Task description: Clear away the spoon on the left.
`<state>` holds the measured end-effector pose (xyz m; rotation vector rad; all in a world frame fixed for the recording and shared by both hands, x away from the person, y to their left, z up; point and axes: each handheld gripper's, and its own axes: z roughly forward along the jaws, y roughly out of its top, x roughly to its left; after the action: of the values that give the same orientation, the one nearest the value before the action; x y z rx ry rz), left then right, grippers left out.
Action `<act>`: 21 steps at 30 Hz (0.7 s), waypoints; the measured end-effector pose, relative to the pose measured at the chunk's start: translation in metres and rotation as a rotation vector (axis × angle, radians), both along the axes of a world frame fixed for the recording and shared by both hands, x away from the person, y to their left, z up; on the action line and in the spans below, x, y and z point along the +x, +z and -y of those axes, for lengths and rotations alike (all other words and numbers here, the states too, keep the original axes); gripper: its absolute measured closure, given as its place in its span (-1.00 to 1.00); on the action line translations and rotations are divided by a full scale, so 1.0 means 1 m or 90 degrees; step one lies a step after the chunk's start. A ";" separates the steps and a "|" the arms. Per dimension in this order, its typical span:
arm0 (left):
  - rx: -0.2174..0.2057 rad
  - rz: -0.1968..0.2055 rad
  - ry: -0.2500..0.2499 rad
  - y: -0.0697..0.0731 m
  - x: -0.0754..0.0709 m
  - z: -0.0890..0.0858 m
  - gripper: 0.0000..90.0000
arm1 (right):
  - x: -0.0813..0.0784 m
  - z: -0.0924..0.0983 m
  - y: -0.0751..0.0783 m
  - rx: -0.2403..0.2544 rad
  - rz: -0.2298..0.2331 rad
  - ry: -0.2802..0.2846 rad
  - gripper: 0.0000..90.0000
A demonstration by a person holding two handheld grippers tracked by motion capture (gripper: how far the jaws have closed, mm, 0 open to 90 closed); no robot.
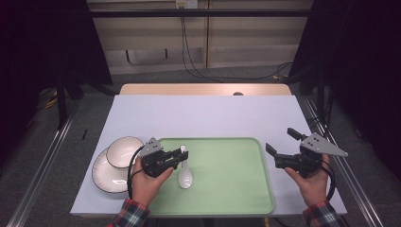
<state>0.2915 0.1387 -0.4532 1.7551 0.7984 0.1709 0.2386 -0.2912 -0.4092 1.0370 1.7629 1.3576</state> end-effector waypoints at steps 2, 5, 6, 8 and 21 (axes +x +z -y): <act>0.011 -0.006 0.011 -0.001 0.001 0.001 0.63 | 0.000 0.000 0.000 0.000 -0.001 0.000 -0.87; 0.018 -0.008 0.015 -0.002 0.002 0.001 0.62 | 0.000 0.000 0.000 -0.001 0.001 0.001 -0.86; 0.020 -0.007 0.016 -0.003 0.002 0.001 0.61 | 0.000 0.000 0.000 -0.002 0.001 0.000 -0.86; 0.022 -0.006 0.019 -0.004 0.002 0.001 0.60 | 0.000 0.000 0.000 -0.002 -0.001 -0.002 -0.86; 0.027 -0.011 0.025 -0.009 0.007 0.003 0.54 | 0.000 -0.001 0.000 -0.001 0.000 0.002 -0.86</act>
<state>0.2985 0.1360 -0.4619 1.7841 0.8473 0.2007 0.2382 -0.2907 -0.4094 1.0340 1.7654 1.3587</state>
